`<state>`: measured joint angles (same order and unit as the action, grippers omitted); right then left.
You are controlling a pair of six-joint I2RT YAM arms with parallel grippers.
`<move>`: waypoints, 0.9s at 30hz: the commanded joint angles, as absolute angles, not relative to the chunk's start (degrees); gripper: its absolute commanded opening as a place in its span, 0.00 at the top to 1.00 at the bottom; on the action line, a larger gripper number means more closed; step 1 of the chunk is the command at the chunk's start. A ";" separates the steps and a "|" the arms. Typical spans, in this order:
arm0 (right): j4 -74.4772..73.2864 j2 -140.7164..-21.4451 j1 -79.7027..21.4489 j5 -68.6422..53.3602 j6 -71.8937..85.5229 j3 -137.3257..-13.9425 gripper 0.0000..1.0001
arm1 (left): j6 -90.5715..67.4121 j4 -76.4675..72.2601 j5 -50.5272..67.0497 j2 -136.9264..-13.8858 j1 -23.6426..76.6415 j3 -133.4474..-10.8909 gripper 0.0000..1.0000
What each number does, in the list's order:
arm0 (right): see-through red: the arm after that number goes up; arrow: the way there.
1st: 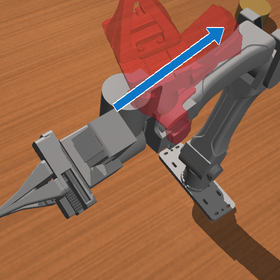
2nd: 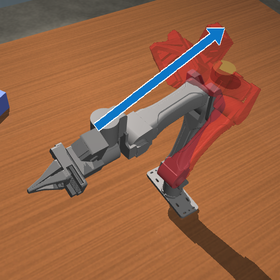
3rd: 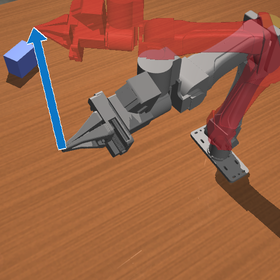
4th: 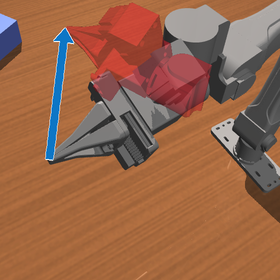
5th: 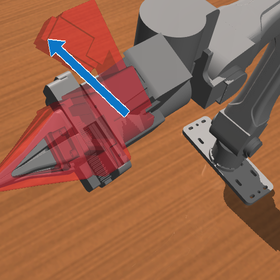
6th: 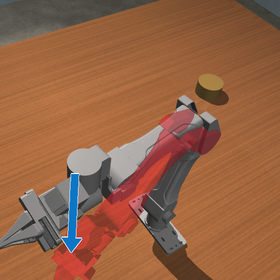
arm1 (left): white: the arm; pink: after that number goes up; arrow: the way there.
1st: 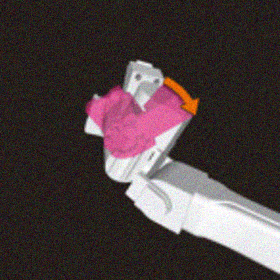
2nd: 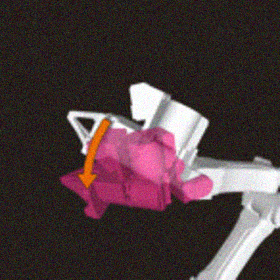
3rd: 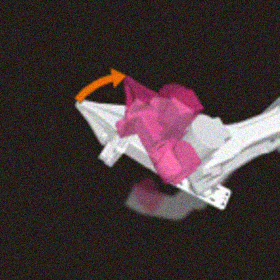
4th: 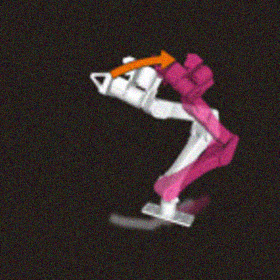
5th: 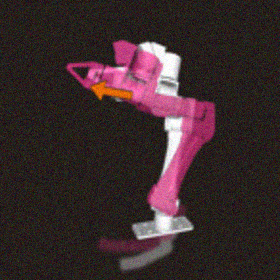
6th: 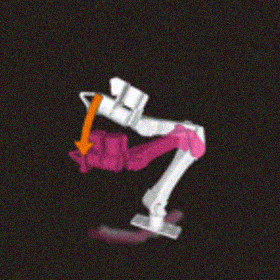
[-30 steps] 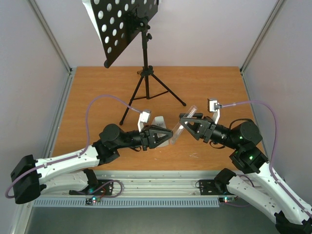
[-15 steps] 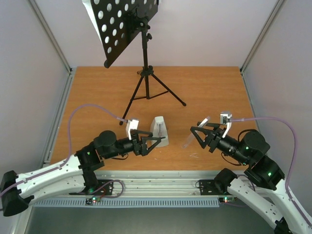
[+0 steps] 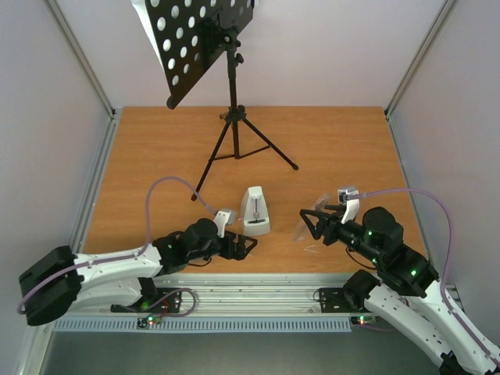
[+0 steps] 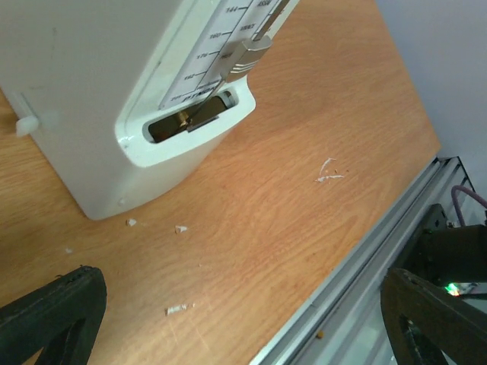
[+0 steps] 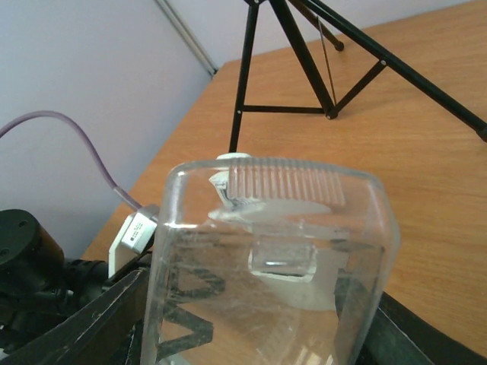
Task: Pack up the instrument practice props
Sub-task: Adjust the metronome at the center of the board.
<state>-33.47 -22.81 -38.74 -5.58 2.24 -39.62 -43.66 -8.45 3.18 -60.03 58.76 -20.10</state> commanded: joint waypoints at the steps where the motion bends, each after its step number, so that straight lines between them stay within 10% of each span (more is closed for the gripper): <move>1: -32.02 -22.37 -39.19 -4.47 1.40 -38.61 0.46 | -39.81 -20.42 2.16 -65.41 58.45 -20.85 0.01; 27: -33.17 -20.87 -39.16 -3.04 0.88 -37.57 0.45 | -23.76 -27.84 7.96 -85.12 58.60 -29.74 0.01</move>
